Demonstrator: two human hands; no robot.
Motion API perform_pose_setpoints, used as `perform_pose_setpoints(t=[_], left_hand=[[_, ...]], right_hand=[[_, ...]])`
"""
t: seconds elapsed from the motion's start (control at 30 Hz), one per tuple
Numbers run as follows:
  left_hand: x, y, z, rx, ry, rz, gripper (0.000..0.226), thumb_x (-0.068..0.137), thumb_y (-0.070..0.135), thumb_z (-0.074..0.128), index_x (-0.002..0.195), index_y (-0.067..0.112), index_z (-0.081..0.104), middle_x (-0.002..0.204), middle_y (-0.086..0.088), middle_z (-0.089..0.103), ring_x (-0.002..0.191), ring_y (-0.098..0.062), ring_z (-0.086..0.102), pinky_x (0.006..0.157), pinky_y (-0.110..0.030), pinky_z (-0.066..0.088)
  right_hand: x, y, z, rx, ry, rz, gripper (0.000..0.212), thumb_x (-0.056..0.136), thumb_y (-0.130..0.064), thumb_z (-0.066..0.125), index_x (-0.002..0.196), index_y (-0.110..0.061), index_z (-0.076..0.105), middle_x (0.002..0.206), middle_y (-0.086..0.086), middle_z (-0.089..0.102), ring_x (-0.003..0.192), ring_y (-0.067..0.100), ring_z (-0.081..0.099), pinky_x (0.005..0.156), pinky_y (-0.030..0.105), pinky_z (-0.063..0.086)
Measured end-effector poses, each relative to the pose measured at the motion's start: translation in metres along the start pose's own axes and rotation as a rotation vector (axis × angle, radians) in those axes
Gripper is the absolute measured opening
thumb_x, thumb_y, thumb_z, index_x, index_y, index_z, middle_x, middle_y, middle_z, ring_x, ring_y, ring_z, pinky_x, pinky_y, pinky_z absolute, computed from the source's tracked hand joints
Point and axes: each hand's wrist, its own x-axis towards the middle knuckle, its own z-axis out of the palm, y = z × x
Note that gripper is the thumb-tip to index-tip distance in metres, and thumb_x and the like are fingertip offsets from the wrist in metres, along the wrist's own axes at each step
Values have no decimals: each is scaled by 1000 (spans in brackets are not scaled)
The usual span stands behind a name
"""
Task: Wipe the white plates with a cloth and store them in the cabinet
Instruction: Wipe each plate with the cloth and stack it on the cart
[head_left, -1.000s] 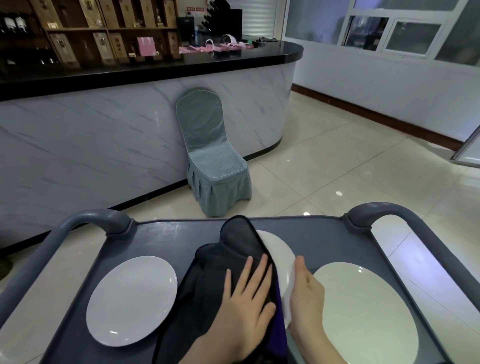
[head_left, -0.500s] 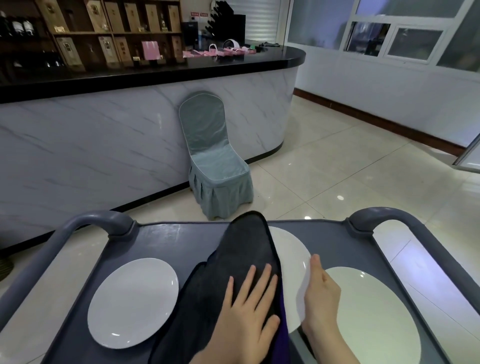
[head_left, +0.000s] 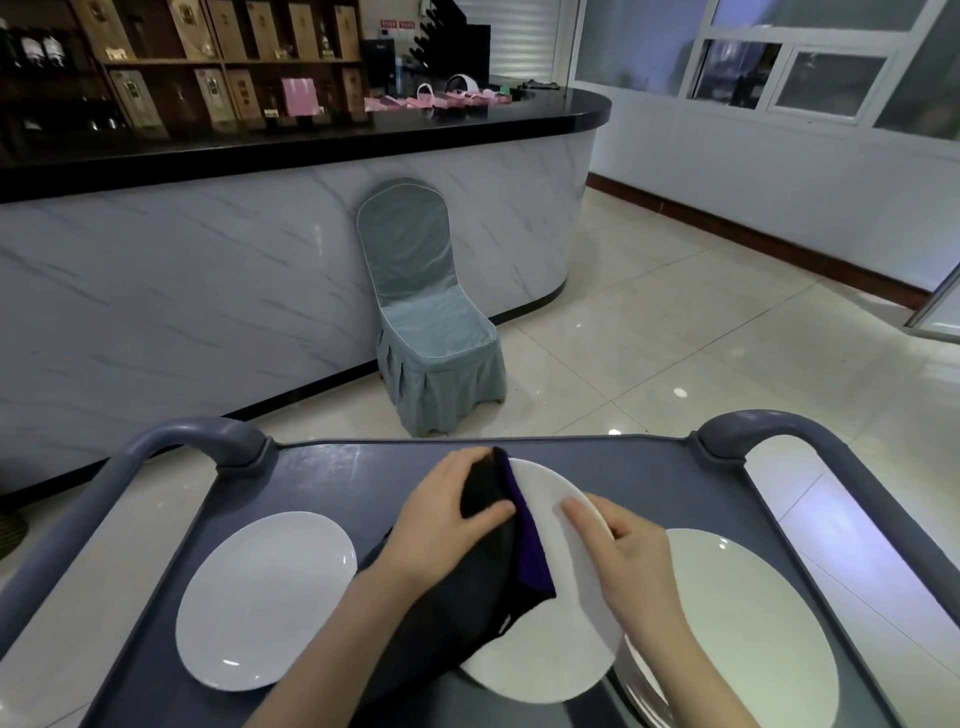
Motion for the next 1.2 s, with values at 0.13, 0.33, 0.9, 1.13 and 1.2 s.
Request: perform_pose_setpoints(t=[0.13,0.33,0.9,1.13,1.2], left_hand=[[9,12,-16,-57,-173,3,33,72,63,63,100,44,59,93,24,68,91,4,62,83,-28,51],[6,20,-17,-169,-229,64,10,80,41,72,78,45,64,77,18,68,73,5,60,66,-11,44],[5,12,-11,-267,-224,-12,10,83,34,72,79,40,67,80,15,70,77,2,63,69,-11,45],[-26,-4,0,-728,141,-391,12,92,21,65,88,29,73,90,1,76,85,-13,71,68,-21,54],[-22,-7,-6,-637,119,-389,11,91,22,66,88,29,73,91,6,76,87,-12,71,69,-20,53]], right_hand=[[12,-11,-10,-160,-189,-169,21,94,-29,63,90,-47,73,90,-34,71,88,-11,65,73,6,44],[15,-18,-14,-200,-267,-246,18,92,-39,56,94,-46,72,92,-32,71,89,-7,66,73,7,44],[28,-17,-15,-319,-328,-278,17,95,-31,61,93,-27,77,88,-24,72,86,-4,65,74,9,42],[17,-8,-19,46,23,-39,23,96,-24,62,82,-35,76,91,-22,74,86,-6,66,68,5,45],[13,-5,-16,61,27,-26,23,97,-23,60,83,-34,75,90,-23,74,85,-7,65,67,4,44]])
